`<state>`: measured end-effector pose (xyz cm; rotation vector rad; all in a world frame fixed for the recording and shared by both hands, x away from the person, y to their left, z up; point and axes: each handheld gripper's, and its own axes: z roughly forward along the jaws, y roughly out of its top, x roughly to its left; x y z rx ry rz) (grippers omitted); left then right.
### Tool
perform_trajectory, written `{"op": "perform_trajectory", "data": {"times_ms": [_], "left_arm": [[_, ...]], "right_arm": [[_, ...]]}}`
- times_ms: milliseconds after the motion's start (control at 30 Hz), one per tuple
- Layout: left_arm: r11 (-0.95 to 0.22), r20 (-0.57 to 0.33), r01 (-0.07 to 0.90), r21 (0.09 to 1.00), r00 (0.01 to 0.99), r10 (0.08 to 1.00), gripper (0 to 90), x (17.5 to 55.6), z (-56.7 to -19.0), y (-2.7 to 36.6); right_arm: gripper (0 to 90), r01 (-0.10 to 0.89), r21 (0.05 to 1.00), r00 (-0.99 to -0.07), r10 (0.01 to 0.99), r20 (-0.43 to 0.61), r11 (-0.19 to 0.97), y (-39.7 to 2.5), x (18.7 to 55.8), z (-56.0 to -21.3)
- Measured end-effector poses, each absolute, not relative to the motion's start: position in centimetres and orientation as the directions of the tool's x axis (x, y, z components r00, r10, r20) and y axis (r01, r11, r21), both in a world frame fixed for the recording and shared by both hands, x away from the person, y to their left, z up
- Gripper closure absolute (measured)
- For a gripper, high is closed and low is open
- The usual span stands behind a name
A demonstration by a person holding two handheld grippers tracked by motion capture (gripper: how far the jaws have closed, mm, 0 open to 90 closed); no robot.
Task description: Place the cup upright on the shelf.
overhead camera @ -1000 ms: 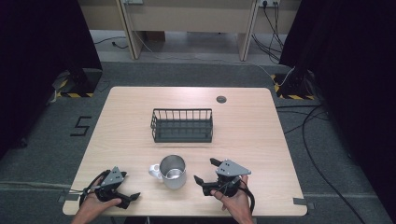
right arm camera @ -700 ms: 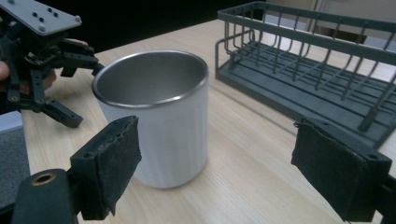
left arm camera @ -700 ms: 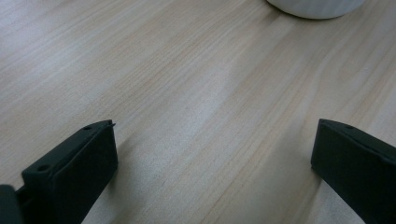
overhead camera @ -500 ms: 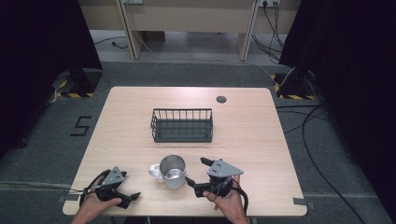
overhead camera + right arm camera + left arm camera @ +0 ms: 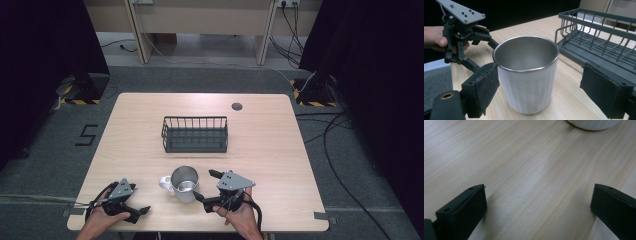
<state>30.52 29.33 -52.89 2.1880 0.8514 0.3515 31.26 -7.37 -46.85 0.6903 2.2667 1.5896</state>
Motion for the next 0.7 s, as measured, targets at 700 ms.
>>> {"op": "perform_trajectory", "data": {"times_ms": [700], "left_arm": [[-0.498,-0.015,0.466,0.731,0.741,0.671,0.0,30.5,-52.9,29.3]], "right_arm": [[14.9,0.208,0.939,-0.869,0.493,0.047,0.276,-4.9,31.9,-47.4]]}}
